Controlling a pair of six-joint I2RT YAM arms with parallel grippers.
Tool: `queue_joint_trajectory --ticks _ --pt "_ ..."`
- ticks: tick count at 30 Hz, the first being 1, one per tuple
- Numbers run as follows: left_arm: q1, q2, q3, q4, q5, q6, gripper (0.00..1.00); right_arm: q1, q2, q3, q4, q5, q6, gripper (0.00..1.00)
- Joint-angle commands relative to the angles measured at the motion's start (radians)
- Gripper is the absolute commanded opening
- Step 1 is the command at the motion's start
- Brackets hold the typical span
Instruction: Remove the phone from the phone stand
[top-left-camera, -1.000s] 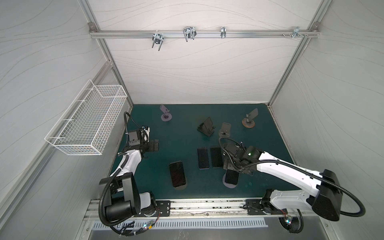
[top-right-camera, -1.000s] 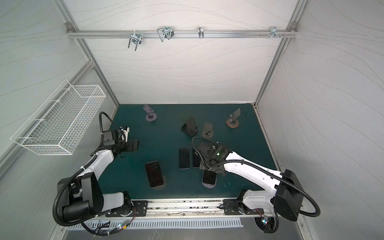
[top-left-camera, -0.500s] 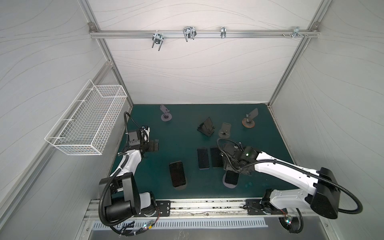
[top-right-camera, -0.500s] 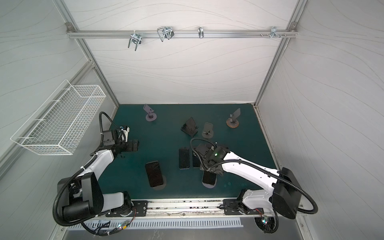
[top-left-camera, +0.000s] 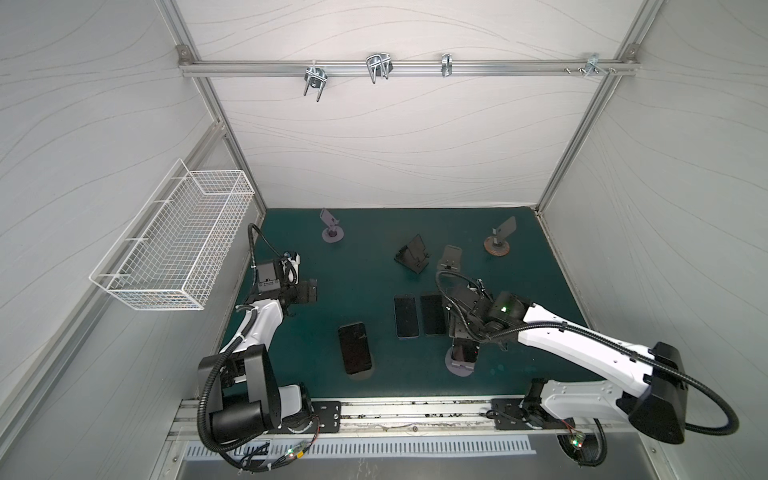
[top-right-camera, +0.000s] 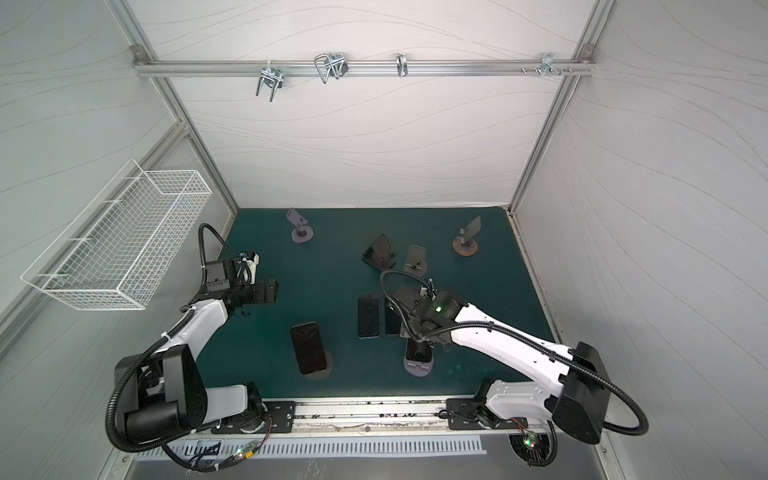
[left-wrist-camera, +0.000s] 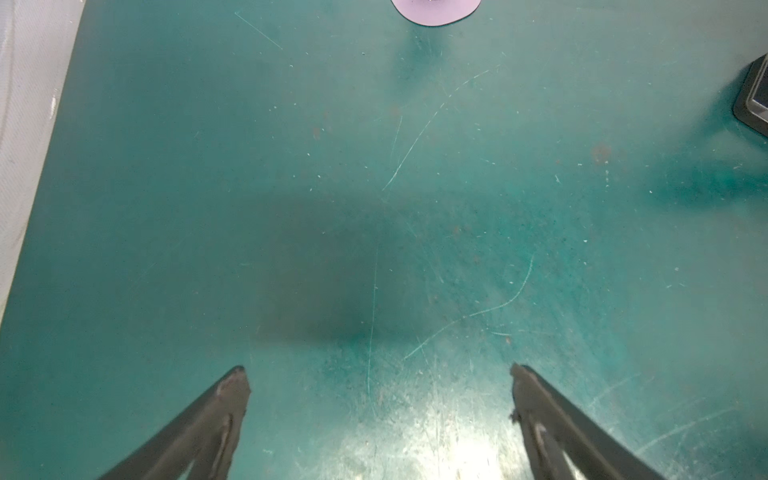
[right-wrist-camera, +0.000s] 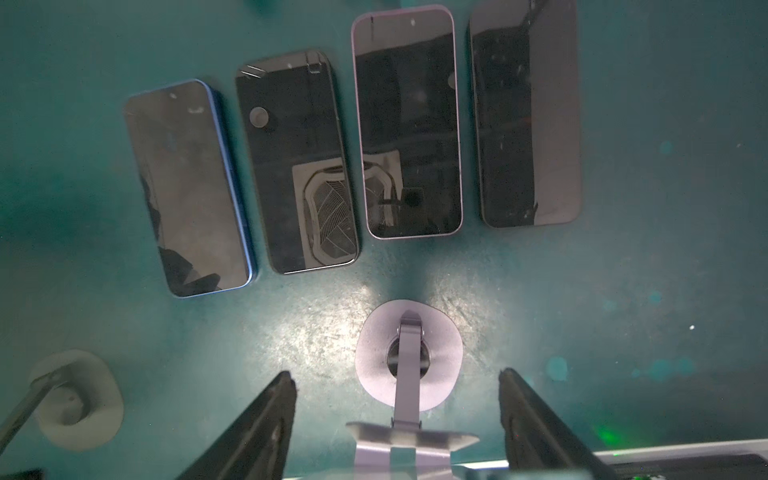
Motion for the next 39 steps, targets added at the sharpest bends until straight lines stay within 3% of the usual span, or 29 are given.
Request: queue_joint_trajectory --ticks 1,5,11,28,39 --pt "0.003 0.006 0.033 0.025 0.015 0.011 0.99 0.007 -0.030 0.085 -0.090 0.053 -0.040 0.66" --pt "0.003 0.013 0.038 0.019 0.020 0.013 0.99 0.002 -0.028 0.136 -0.096 0.045 -0.115 0.66" --pt "0.003 0.011 0.038 0.016 0.037 0.022 0.98 -0.014 0.026 0.252 -0.056 -0.087 -0.154 0.65" --pt "0.003 0.004 0.034 0.014 0.059 0.034 0.98 0.003 0.343 0.445 0.142 -0.251 -0.206 0.63" --pt "0.003 0.013 0.041 0.008 0.054 0.033 0.98 0.016 0.569 0.599 0.183 -0.294 -0.239 0.63"
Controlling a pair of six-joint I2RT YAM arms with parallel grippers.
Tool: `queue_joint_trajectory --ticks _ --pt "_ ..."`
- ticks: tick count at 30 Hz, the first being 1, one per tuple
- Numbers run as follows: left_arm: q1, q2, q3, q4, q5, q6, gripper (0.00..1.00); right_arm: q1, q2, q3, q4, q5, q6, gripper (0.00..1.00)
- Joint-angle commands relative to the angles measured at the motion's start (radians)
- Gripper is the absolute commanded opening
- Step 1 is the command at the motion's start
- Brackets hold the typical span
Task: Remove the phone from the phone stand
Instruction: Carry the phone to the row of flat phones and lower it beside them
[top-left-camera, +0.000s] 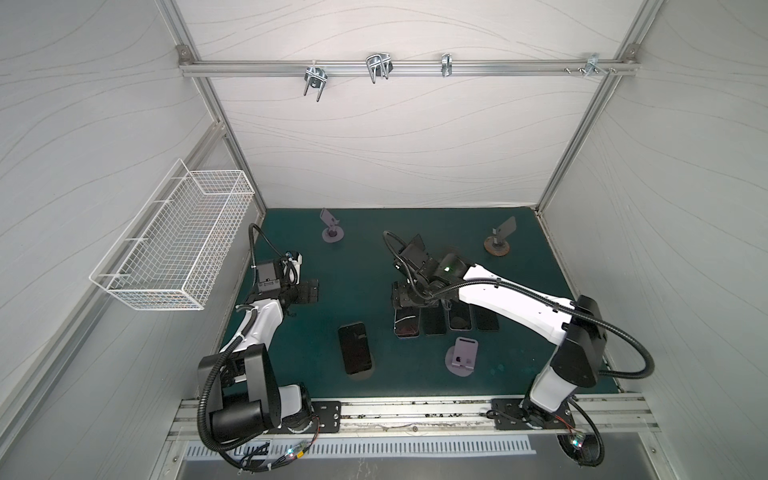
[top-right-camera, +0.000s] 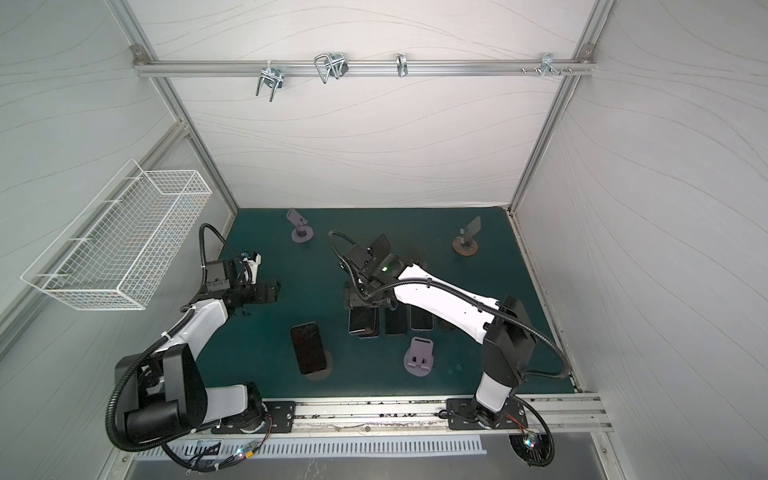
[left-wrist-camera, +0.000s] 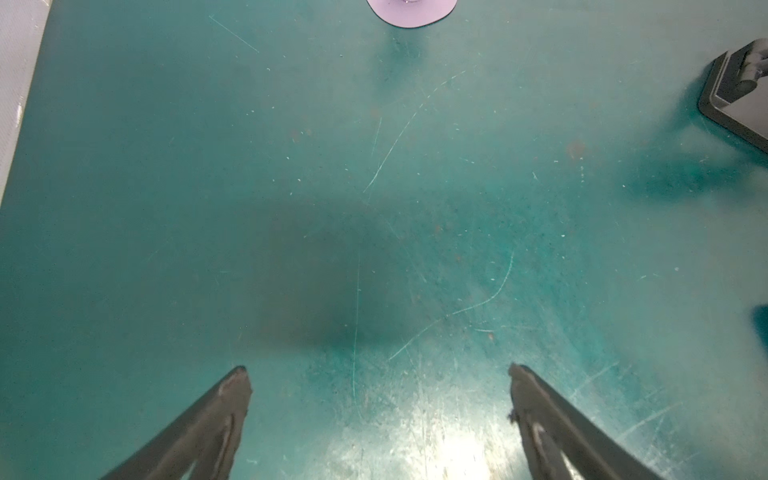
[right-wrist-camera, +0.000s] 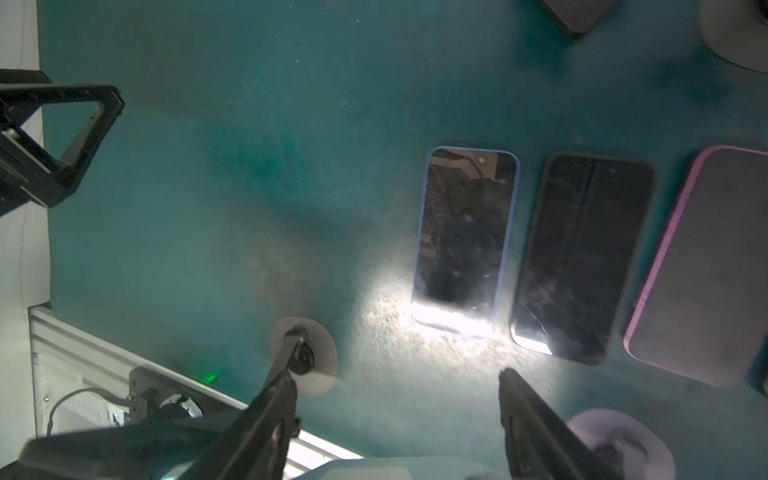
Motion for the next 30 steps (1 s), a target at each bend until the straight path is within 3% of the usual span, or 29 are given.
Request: queue_joint_trajectory --ticks 1,22,30 --pt "0.003 0.012 0.041 0.010 0.009 0.016 0.98 0.006 0.063 0.080 0.020 -0.017 -0.024 0.64" --pt "0.003 0.013 0.041 0.015 -0.006 0.008 0.97 0.028 0.374 0.233 -0.006 -0.086 0.032 0.65" --pt "0.003 0.006 0.035 0.021 -0.011 0.003 0.97 0.047 0.473 0.304 -0.070 0.002 0.075 0.66"
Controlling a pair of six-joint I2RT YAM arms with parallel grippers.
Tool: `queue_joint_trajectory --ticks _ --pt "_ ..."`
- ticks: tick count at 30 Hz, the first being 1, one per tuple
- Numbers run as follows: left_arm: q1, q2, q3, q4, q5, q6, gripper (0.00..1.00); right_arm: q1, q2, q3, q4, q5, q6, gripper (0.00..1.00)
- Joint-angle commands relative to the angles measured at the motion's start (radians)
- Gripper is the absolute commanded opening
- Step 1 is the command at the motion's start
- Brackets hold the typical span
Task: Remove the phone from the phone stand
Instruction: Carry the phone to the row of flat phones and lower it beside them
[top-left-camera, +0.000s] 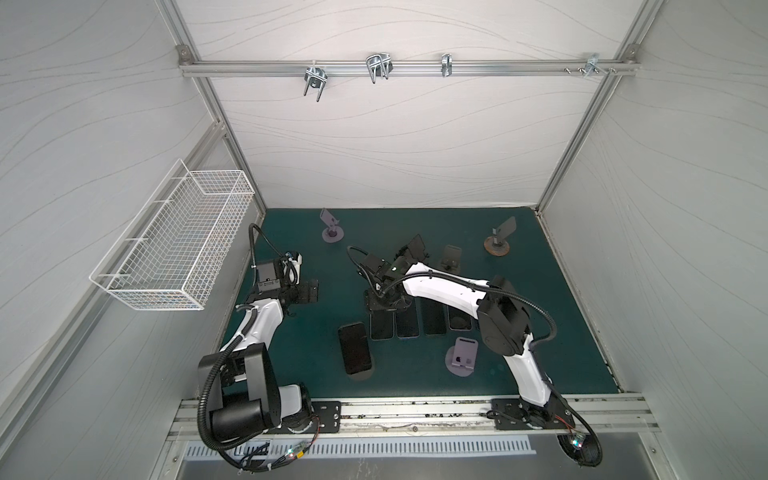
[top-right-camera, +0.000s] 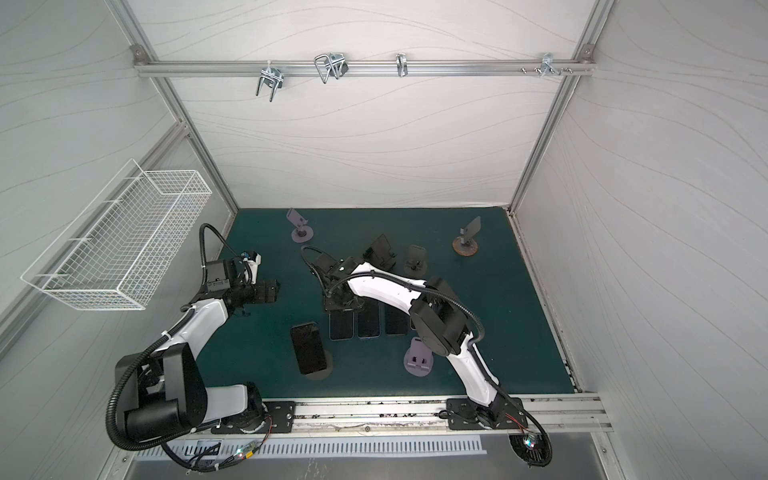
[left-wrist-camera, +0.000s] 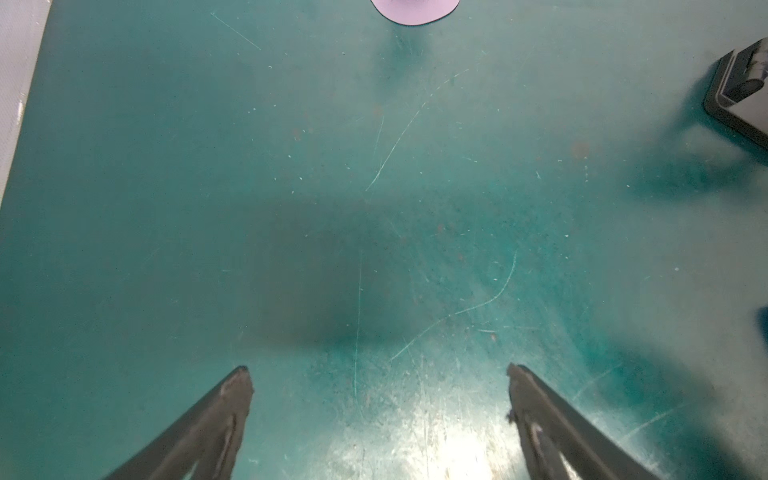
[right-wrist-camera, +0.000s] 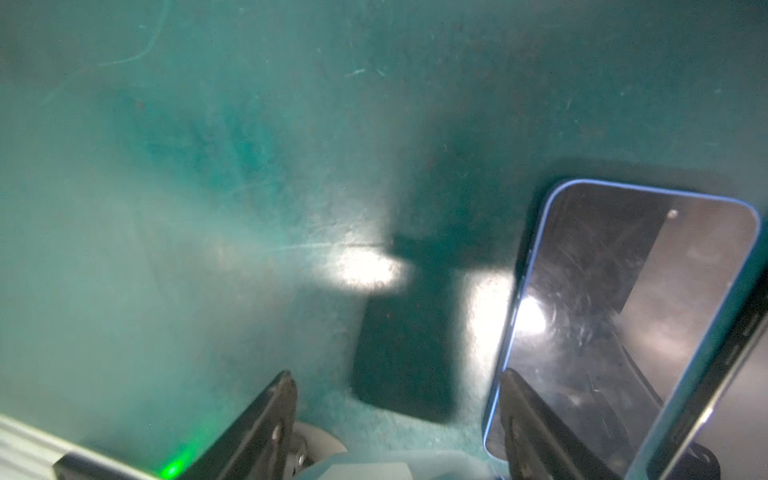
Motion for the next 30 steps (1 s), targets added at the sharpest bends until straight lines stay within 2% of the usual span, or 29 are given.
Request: queue_joint_trajectory --ticks 1,16,30 --pt "0.003 0.002 0.033 0.021 -0.007 0.006 0.97 0.021 0.043 0.040 -0.065 0.053 0.038 0.67" --pt "0.003 0.015 0.044 0.014 -0.012 0.004 0.97 0.020 0.172 0.113 -0.086 0.063 0.048 0.70" --pt "0.003 0.007 0.038 0.019 -0.013 0.003 0.96 0.002 0.233 0.074 -0.054 0.040 0.092 0.76"
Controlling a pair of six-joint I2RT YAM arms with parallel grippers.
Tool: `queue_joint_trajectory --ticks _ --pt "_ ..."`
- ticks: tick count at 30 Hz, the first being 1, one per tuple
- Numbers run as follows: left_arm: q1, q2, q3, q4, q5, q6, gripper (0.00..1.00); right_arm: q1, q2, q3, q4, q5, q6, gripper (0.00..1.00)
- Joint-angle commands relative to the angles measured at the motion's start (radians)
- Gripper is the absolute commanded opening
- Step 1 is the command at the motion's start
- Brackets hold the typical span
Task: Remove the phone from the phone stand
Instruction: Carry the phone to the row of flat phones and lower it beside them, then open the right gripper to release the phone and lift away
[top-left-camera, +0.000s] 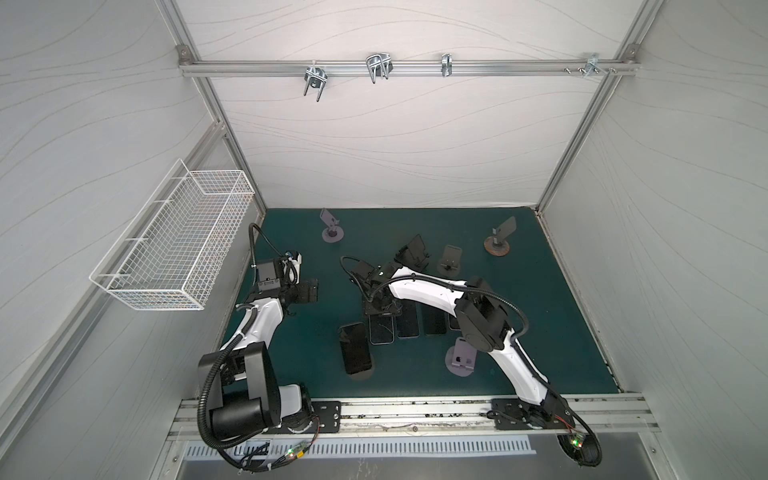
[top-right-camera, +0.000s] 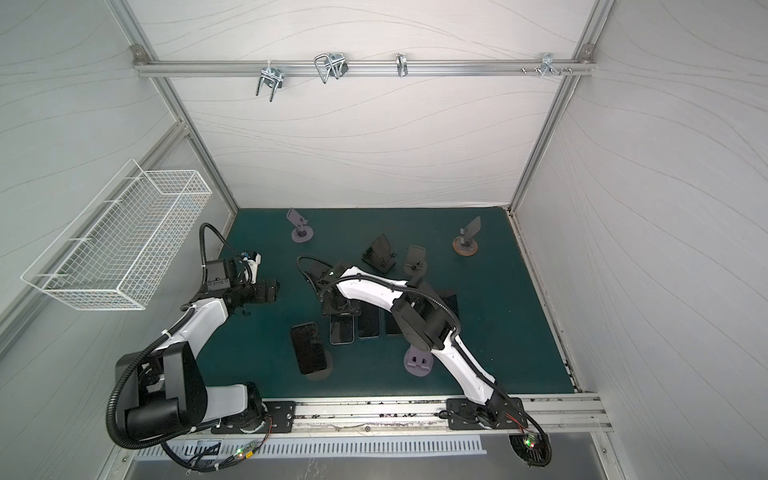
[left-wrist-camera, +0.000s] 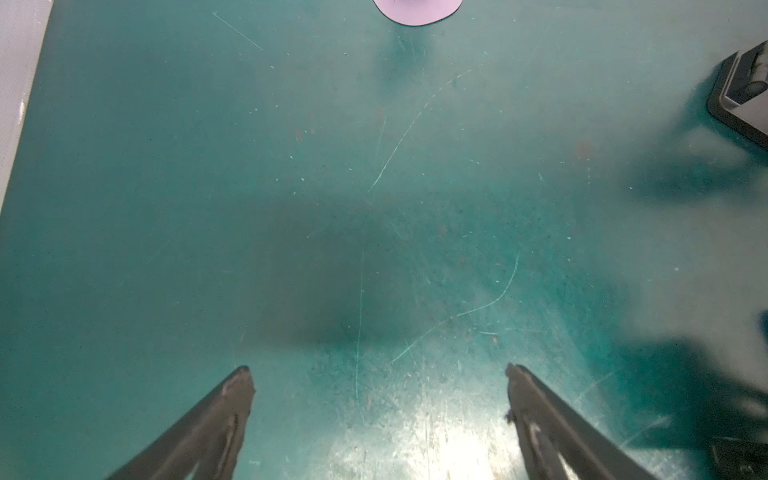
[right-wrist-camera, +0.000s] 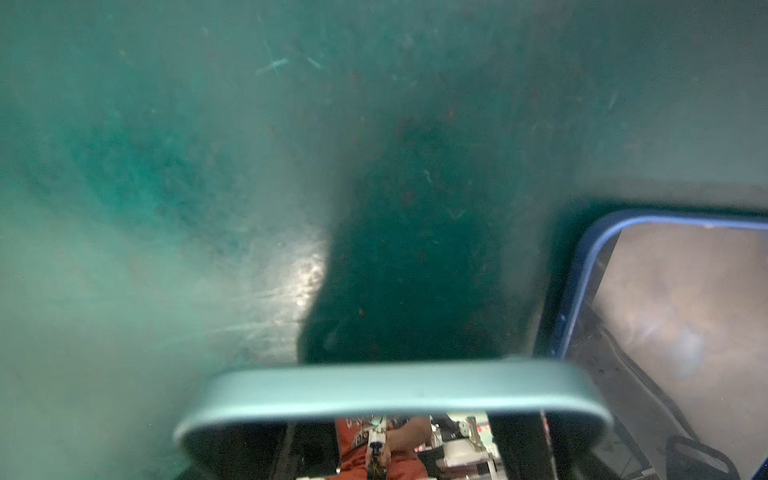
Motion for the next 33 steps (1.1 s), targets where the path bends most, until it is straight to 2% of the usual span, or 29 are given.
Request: queue_joint_trajectory --ticks 1,16,23,27,33 --pt "0.003 0.003 0.034 0.018 -0.010 0.005 0.96 -0.004 0.077 -0.040 0.003 -0.013 0.040 0.76" --pt "0.003 -0.013 0.023 0.023 -0.011 0.005 0.96 -0.004 0.028 -0.115 0.046 -0.005 0.061 0.79" --pt "0.003 -0.008 0.026 0.020 -0.010 0.006 0.95 -0.017 -0.024 -0.041 0.018 -0.015 0.018 0.80" --pt "0.003 -0.012 0.023 0.021 -0.005 0.009 0.95 -0.037 -0.102 -0.006 -0.019 0.013 -0.024 0.83" --pt "0.003 -0.005 0.028 0.016 0.001 0.012 0.95 -0.069 -0.261 -0.014 0.005 -0.019 -0.068 0.85"
